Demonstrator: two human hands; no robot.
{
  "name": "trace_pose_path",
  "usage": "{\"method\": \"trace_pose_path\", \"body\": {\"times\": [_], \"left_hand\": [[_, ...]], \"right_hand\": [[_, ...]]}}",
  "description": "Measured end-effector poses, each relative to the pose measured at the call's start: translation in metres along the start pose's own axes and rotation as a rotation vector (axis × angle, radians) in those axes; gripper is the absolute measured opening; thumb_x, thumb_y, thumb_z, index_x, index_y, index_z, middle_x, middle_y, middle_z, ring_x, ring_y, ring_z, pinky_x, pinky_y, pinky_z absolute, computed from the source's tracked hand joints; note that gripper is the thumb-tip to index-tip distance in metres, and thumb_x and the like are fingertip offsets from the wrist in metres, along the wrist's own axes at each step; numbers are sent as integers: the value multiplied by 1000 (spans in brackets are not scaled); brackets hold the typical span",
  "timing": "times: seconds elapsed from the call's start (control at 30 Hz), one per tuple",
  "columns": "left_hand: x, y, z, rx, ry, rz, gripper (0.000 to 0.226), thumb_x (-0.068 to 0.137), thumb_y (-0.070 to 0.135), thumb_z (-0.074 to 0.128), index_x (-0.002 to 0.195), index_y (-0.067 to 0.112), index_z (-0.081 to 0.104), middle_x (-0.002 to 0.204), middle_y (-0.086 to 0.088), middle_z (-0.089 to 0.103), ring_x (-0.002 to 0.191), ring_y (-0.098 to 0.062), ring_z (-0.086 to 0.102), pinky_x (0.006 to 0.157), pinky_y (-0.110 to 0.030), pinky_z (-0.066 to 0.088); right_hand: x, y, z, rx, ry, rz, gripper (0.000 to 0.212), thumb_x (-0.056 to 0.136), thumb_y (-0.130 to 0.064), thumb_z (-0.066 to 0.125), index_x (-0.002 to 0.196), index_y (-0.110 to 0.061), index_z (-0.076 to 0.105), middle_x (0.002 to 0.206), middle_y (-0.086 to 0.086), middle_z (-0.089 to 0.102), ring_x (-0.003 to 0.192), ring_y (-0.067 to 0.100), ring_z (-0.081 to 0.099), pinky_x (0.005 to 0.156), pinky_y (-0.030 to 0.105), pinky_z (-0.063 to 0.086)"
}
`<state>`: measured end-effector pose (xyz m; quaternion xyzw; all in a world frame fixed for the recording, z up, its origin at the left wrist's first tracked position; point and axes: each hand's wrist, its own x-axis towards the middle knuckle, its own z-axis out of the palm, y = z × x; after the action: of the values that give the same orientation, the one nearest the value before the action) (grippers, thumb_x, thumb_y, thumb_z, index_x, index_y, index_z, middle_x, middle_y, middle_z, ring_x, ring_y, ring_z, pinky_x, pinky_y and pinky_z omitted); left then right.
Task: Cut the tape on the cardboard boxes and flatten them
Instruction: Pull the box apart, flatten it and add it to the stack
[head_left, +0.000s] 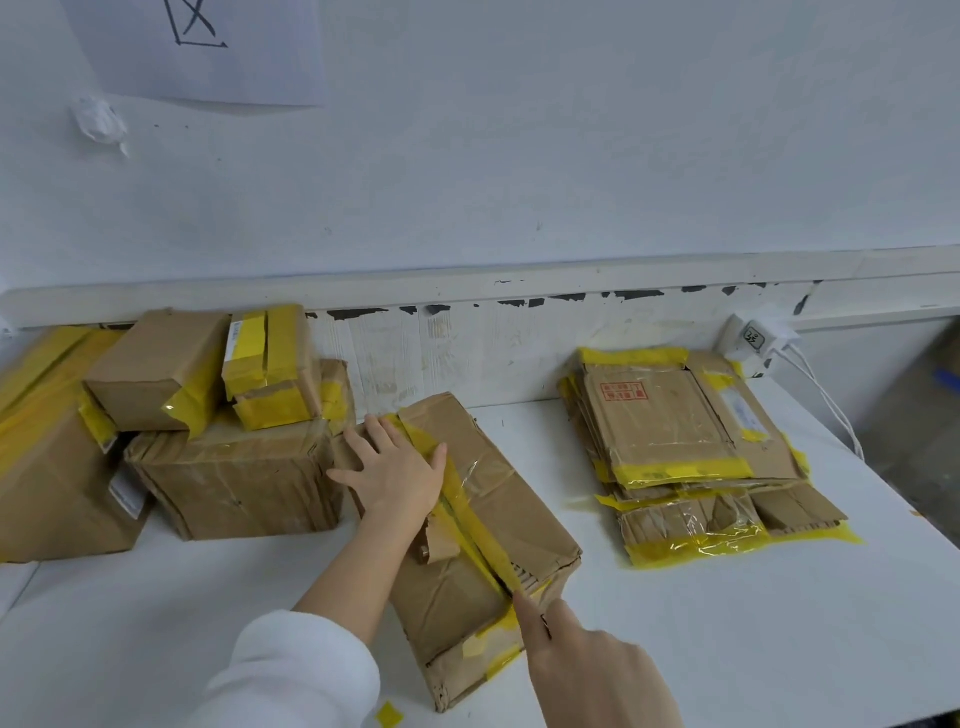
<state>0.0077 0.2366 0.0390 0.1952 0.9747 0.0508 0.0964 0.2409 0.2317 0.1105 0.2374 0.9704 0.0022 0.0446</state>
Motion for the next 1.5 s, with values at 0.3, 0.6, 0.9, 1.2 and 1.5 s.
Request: {"method": "trace_pose_path", "body": {"times": [0.3,0.6,0.9,1.2,1.5], "left_hand": [[0,-3,1,-7,6,10,82,93,63,13,149,6,-4,158,-8,-9,143,-35,-7,107,-64,14],[-26,-22,-8,0,-52,838,72,84,72,-3,145,34,-11,149,20,-24,139,-1,-23,117,-37,-8],[-41,-31,2,193,-184,903,65,94,60,20,141,36,-18,143,26,-33,137,3,-26,112,-27,-13],[-86,19,25,56,-105,242,67,95,58,7,149,24,-10,155,4,-24,143,-17,-18,111,-58,1],[-94,34,24,55,-89,149,65,97,53,7,150,19,-7,156,-1,-22,144,-20,-17,110,-60,6]], "right_hand": [[-16,19,67,-57,483,-38,65,99,-9,18,85,-29,78,39,-8,35,23,4,25,32,14,14],[-17,44,113,171,441,-217,47,96,-22,26,141,-15,23,45,-11,41,34,-1,36,38,10,29],[-27,47,133,289,388,-73,46,90,-35,32,98,-24,76,50,-7,42,33,3,38,40,13,14],[8,78,93,931,195,412,41,99,-25,42,135,-44,41,69,-18,52,60,1,54,60,15,42],[37,92,68,846,109,290,40,101,-27,36,138,-42,41,79,-5,55,78,16,54,69,29,46]]}}
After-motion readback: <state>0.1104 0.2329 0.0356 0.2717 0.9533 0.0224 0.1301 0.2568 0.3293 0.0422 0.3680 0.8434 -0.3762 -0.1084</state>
